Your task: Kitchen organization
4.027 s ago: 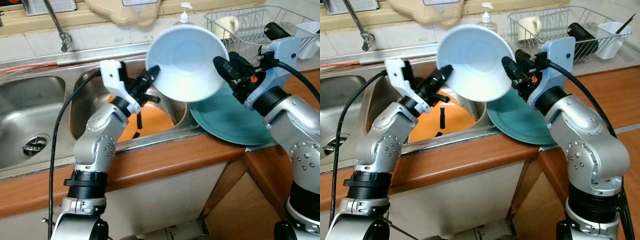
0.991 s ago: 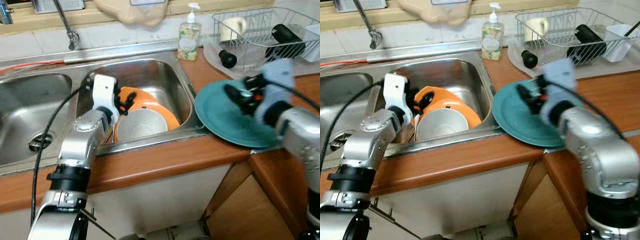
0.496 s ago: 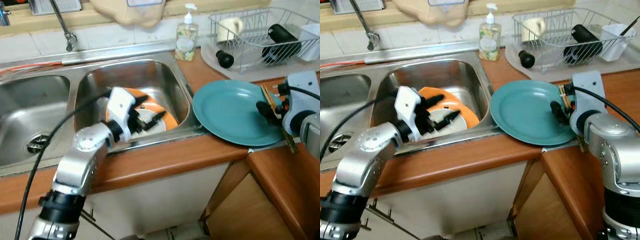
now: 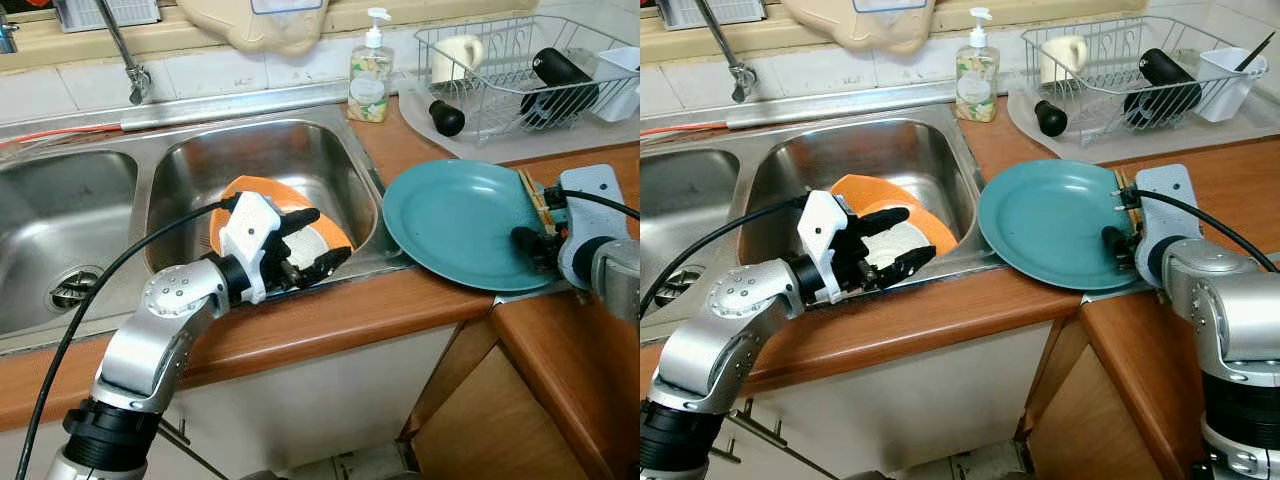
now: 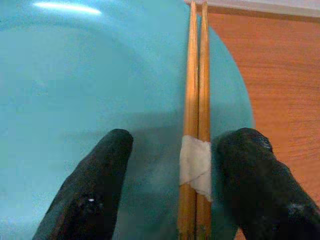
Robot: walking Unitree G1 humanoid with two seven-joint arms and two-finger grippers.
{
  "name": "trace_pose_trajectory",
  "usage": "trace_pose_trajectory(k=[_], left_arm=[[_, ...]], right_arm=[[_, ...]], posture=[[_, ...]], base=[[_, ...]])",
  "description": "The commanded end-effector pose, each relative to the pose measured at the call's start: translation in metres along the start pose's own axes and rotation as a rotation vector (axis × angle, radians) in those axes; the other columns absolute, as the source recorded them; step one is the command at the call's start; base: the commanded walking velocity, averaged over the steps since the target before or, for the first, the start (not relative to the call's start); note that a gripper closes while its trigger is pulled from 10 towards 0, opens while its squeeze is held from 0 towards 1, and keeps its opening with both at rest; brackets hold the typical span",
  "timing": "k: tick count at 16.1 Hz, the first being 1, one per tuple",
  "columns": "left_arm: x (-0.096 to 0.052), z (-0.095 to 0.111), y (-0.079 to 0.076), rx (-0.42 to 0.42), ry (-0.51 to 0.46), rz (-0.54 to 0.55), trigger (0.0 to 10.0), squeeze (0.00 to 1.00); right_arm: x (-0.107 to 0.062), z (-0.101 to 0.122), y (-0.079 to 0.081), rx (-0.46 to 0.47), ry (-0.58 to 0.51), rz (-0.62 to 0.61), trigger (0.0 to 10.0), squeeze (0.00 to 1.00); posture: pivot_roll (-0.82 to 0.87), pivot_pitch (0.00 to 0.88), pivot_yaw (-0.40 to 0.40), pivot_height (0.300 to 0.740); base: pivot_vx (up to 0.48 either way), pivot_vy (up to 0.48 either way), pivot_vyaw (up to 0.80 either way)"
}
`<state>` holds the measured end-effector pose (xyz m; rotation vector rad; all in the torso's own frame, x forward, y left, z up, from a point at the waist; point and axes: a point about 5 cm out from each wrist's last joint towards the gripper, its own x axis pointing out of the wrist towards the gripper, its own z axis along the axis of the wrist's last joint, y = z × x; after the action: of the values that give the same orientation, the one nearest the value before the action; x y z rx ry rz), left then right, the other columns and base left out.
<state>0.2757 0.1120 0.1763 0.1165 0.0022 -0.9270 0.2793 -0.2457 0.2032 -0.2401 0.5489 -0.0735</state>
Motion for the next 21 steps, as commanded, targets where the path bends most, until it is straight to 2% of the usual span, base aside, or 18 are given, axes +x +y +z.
trace_pose_trajectory(k=[1,2,5,11,15,17,20,21], left_arm=[[-0.002,0.001,-0.005,0.008,0.012,-0.025,10.0,0.0],[-0.004,0.0,-0.009,0.003,0.02,-0.052,10.0,0.0],[-0.006,-0.002,-0.015,-0.003,0.038,-0.095,10.0,0.0],[-0.005,-0.001,-0.014,0.005,0.045,-0.095,10.0,0.0],[-0.004,-0.001,-0.012,0.017,0.046,-0.084,10.0,0.0],[-0.003,0.001,-0.007,0.012,0.033,-0.058,10.0,0.0],[-0.001,0.009,-0.003,-0.023,-0.016,-0.038,10.0,0.0],[0.0,0.012,-0.001,-0.041,-0.041,-0.031,10.0,0.0]], right_arm=[[0.001,0.001,0.001,-0.008,0.016,0.005,1.9,0.0],[0.002,0.0,0.001,-0.013,0.021,0.009,1.7,0.0],[0.003,-0.001,0.002,-0.018,0.028,0.016,0.4,0.0],[0.004,0.001,0.004,-0.016,0.023,0.02,0.6,0.0],[0.003,0.003,0.004,-0.01,0.007,0.016,0.3,0.0],[0.001,0.013,0.003,-0.007,-0.061,0.019,0.1,0.0],[-0.008,0.037,0.009,0.026,-0.224,0.101,0.7,0.0],[-0.011,0.044,0.013,0.039,-0.269,0.139,0.1,0.0]], posture=[[-0.2,0.0,0.049,0.74],[-0.2,0.0,0.049,0.74],[-0.2,0.0,0.045,0.74],[-0.2,0.0,0.052,0.74],[-0.2,0.0,0.054,0.74],[-0.19,0.0,0.054,0.74],[-0.19,0.0,0.055,0.74],[-0.19,0.0,0.057,0.74]], base=[[0.0,0.0,0.0],[0.0,0.0,0.0],[0.0,0.0,0.0],[0.0,0.0,0.0],[0.0,0.0,0.0],[0.0,0.0,0.0],[0.0,0.0,0.0],[0.0,0.0,0.0]])
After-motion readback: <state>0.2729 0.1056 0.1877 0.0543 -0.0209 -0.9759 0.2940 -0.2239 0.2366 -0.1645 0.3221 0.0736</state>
